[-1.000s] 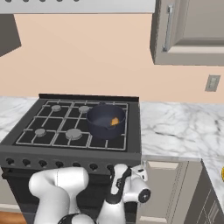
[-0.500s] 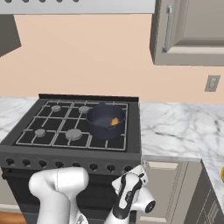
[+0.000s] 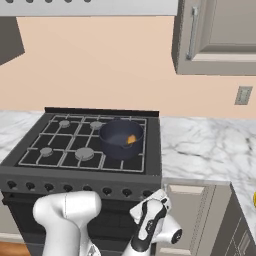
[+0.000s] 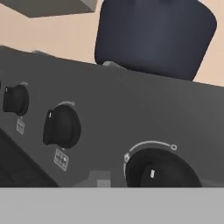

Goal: Retrieve the frozen meat and place it in the pot on a burner. Then turn the burner on.

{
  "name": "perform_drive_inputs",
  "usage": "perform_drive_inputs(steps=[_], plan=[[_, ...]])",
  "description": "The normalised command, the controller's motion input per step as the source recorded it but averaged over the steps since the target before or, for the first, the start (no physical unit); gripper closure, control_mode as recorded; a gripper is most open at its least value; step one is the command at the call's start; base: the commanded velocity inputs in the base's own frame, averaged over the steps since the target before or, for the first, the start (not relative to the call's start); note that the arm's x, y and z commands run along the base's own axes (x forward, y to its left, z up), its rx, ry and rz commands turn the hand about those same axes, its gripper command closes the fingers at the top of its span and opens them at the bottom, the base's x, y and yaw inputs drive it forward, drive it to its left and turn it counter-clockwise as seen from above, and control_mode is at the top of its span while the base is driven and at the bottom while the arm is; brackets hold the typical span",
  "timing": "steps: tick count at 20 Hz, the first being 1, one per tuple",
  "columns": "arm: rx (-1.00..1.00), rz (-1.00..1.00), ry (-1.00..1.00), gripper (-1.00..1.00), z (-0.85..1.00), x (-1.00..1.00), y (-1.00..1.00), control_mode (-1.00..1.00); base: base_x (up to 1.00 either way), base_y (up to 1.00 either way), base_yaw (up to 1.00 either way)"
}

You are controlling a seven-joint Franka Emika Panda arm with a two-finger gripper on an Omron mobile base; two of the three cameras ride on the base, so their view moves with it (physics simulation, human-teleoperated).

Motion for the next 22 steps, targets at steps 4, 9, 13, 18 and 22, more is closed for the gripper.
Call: perform_drive_inputs(steps=[4,9,13,18,22], plan=[[0.0,0.04,-0.51,1.0,-0.01,-0.75,-0.61,-1.0,0.0,0.0,0.0],[0.0,0.0,-0.18,1.0,0.0,-0.05,-0.09,-1.0,0.0,0.0,0.0],[0.0,0.0,-0.03,1.0,0.0,0.0,0.0,-1.0,0.0,0.0,0.0],[0.0,0.0,-0.51,1.0,0.0,-0.21,0.0,-1.0,0.0,0.0,0.0],[0.0,-0.02,-0.71,1.0,0.0,-0.27,0.04,-1.0,0.0,0.0,0.0]])
